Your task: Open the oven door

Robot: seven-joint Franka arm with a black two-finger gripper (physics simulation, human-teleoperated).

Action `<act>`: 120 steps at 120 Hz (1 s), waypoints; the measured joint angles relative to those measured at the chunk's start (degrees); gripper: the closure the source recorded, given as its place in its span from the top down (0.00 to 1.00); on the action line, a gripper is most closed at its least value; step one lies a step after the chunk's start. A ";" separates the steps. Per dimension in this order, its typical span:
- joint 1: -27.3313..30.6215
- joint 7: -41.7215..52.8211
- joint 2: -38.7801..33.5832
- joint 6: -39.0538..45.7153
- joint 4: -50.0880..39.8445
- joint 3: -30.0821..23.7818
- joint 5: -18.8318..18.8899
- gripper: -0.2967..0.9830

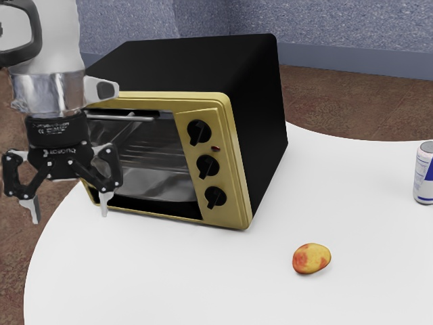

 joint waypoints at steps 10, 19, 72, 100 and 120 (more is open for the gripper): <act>0.29 -9.51 1.40 6.73 0.09 1.06 -1.44 0.77; 0.28 -17.00 1.18 10.73 0.21 1.60 -2.02 0.77; 13.41 -40.51 11.43 29.50 10.10 -1.79 4.04 0.77; 16.28 -45.34 10.21 36.63 6.27 0.60 3.84 0.77; 16.58 -47.65 9.78 39.41 3.46 1.29 2.94 0.77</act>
